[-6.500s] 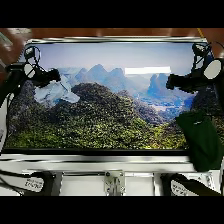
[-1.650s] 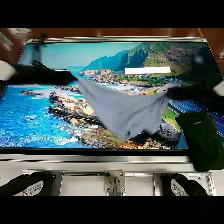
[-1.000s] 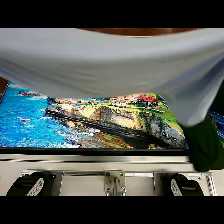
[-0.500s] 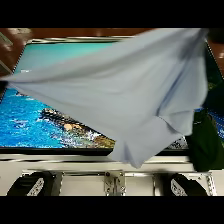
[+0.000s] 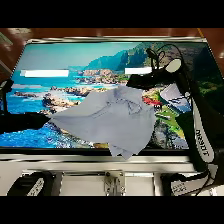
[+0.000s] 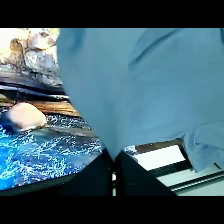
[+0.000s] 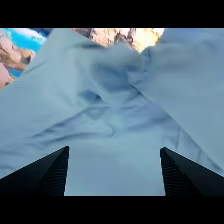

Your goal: Fold the shirts.

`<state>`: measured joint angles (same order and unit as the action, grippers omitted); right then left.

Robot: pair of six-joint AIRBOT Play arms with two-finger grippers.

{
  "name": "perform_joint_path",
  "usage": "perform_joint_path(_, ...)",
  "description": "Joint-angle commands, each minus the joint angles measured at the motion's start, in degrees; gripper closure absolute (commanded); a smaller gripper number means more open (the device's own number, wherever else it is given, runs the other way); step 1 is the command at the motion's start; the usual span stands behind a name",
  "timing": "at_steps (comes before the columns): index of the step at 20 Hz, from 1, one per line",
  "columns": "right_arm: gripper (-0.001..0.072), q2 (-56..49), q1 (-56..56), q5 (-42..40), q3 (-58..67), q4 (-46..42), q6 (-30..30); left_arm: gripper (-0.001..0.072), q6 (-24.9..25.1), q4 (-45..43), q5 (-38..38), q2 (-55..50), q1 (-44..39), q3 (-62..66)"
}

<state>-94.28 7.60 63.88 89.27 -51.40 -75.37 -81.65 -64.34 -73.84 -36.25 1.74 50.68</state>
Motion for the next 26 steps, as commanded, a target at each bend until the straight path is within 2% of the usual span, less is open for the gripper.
perform_joint_path(1, 0.0042, 0.9, -5.0, 11.7, 1.6, -2.8, 0.7, 0.0670, 0.2, 1.5, -0.1, 0.3, 0.0, -1.8)
perform_joint_path(4, 0.0044, 8.1, -14.1, 25.3, 1.1, -10.3, 0.1, 0.0670, 0.2, 1.5, 0.1, 0.9, 0.0, -1.8)
perform_joint_path(6, 0.0043, 13.9, -19.9, 27.1, -5.9, -13.7, -1.8, 0.0670, 0.2, 1.6, 0.5, 1.3, 0.0, -1.8)
perform_joint_path(7, 0.0044, 17.6, -22.9, 26.3, -13.2, -13.3, -2.6, 0.0670, 0.2, 1.6, 0.5, 1.7, 0.0, -1.8)
perform_joint_path(10, 0.0043, 27.6, -28.1, 20.9, -39.7, -10.9, -5.9, 0.0670, 0.3, 1.6, 0.9, 3.3, 0.0, -1.8)
perform_joint_path(12, 0.0043, 32.2, -28.0, 15.0, -55.5, -3.4, -4.0, 0.0670, 0.2, 1.6, 2.8, 4.3, 0.0, -1.8)
perform_joint_path(14, 0.0043, 34.1, -26.9, 8.4, -64.2, 3.9, -2.4, 0.0670, 0.2, 1.6, 4.7, 4.5, 0.0, -1.8)
perform_joint_path(17, 0.0043, 34.2, -21.7, 2.3, -68.3, 6.3, -3.0, 0.0670, 0.2, 1.6, 5.3, 4.5, 0.0, -1.8)
perform_joint_path(24, 0.0057, 34.2, -9.7, -12.3, -68.3, 5.9, -11.5, 0.0670, 2.0, 1.3, 8.7, 4.4, 0.0, -1.8)
perform_joint_path(25, 0.0158, 33.7, -8.6, -13.3, -68.3, 5.9, -11.9, 0.0670, 2.1, 1.3, 9.5, 4.3, 0.0, -1.8)
perform_joint_path(26, 0.0197, 32.8, -7.8, -13.6, -68.3, 6.2, -12.8, 0.0670, 2.2, 1.3, 10.1, 4.2, 0.0, -1.8)
